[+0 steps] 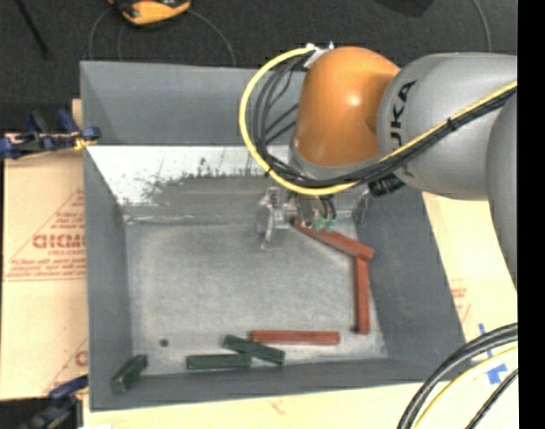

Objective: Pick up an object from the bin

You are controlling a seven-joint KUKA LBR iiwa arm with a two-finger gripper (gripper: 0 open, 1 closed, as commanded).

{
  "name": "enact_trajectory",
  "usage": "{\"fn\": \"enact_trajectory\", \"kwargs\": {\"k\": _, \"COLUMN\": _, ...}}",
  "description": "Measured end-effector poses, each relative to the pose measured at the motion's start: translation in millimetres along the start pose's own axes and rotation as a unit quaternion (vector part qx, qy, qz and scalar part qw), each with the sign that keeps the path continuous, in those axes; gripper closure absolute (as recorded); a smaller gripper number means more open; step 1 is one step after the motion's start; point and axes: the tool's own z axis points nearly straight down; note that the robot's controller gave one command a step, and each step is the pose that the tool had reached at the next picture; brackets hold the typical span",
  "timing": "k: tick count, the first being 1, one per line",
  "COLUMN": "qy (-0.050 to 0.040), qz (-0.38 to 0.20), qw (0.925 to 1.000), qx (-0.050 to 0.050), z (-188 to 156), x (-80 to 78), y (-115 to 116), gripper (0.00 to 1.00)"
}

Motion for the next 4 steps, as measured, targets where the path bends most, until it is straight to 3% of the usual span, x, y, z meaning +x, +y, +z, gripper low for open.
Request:
{"fn": "enact_trajectory", "kwargs": {"k": 1, "qy": -0.0013, "qz": -0.022, "qw": 0.9998, "qx": 0.001, "z": 10, "x": -5.4, "y": 1, "gripper": 1.0}}
{"fn": "enact_trajectory", "kwargs": {"k": 2, "qy": -0.0006, "qz": -0.066, "qw": 0.9978, "qx": 0.001, "z": 38, "x": -10.7, "y": 52, "gripper": 1.0}}
{"fn": "enact_trajectory", "kwargs": {"k": 3, "qy": 0.0007, "qz": 0.044, "qw": 0.999, "qx": 0.001, "z": 40, "x": 28.3, "y": 49, "gripper": 0.0}}
{"fn": "enact_trajectory", "kwargs": {"k": 4, "qy": 0.0006, "qz": 0.044, "qw": 0.999, "qx": 0.001, "z": 39, "x": 28.2, "y": 50, "gripper": 0.0}}
